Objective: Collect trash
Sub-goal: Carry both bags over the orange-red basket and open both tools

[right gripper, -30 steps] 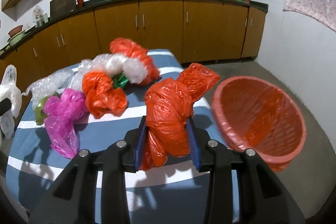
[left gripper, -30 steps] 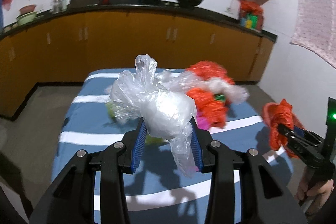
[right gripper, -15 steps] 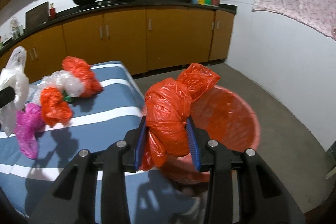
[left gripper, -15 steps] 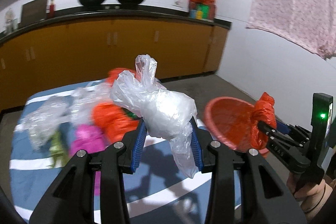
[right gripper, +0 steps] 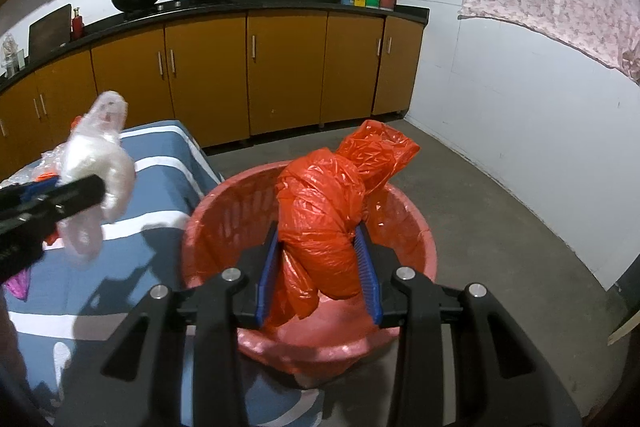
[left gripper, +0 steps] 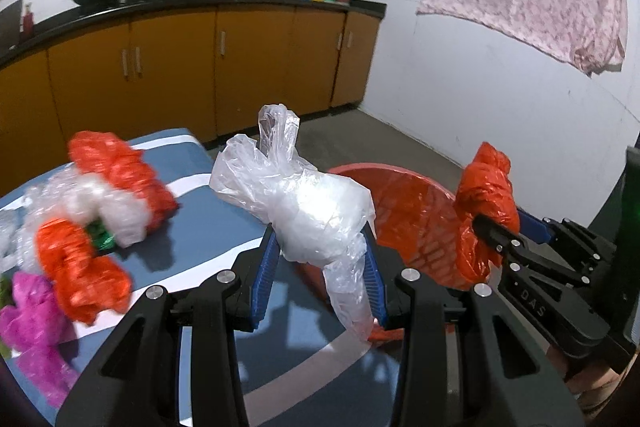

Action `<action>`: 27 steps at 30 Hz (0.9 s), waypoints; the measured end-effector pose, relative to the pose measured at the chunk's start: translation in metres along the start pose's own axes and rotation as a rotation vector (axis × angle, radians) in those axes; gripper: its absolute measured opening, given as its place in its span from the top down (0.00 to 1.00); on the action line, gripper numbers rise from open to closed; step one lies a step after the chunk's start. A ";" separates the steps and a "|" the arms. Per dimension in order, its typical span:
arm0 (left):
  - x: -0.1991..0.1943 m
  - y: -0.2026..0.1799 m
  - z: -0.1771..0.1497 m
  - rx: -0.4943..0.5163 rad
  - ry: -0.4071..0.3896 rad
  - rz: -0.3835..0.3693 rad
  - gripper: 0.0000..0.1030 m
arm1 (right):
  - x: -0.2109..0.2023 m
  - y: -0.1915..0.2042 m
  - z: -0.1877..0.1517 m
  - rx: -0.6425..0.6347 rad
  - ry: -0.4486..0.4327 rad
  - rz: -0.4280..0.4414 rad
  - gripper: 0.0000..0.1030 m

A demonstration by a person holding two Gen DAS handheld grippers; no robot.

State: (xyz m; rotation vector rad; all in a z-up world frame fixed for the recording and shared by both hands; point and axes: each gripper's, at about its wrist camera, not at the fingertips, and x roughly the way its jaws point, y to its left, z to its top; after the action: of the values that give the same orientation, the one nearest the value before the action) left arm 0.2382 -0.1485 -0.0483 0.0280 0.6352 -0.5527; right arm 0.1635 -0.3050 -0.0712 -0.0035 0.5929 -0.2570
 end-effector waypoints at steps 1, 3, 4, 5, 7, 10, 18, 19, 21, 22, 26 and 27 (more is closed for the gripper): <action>0.003 -0.002 0.000 0.004 0.003 -0.003 0.61 | 0.003 -0.001 0.002 -0.005 -0.002 0.000 0.65; 0.015 -0.008 0.002 0.015 0.016 -0.013 0.61 | 0.007 -0.003 0.004 -0.011 -0.010 0.002 0.65; 0.020 -0.010 0.003 0.019 0.022 -0.017 0.61 | 0.009 -0.005 0.006 -0.010 -0.015 0.002 0.65; 0.025 -0.012 0.005 0.022 0.030 -0.022 0.61 | 0.011 -0.008 0.009 -0.006 -0.020 0.005 0.65; 0.039 -0.019 0.008 0.029 0.047 -0.030 0.61 | 0.015 -0.014 0.012 0.005 -0.024 0.008 0.65; 0.050 -0.023 0.008 0.034 0.067 -0.042 0.61 | 0.022 -0.024 0.016 0.028 -0.025 0.016 0.64; 0.070 -0.027 0.006 0.048 0.106 -0.054 0.52 | 0.041 -0.041 0.014 0.078 -0.014 0.054 0.55; 0.070 -0.026 0.005 0.046 0.108 -0.062 0.48 | 0.041 -0.041 0.014 0.079 -0.013 0.057 0.50; 0.071 -0.025 0.005 0.047 0.113 -0.064 0.42 | 0.042 -0.043 0.012 0.078 -0.013 0.061 0.44; 0.071 -0.024 0.004 0.047 0.114 -0.059 0.42 | 0.042 -0.043 0.010 0.077 -0.013 0.059 0.43; 0.065 -0.010 0.002 0.016 0.123 -0.039 0.42 | 0.040 -0.047 0.008 0.078 -0.013 0.047 0.42; 0.059 -0.004 0.002 0.000 0.116 -0.031 0.42 | 0.038 -0.048 0.008 0.076 -0.015 0.041 0.41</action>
State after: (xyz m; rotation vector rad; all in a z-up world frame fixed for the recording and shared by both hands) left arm 0.2771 -0.1804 -0.0799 0.0507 0.7493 -0.5838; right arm 0.1869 -0.3610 -0.0819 0.0800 0.5674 -0.2397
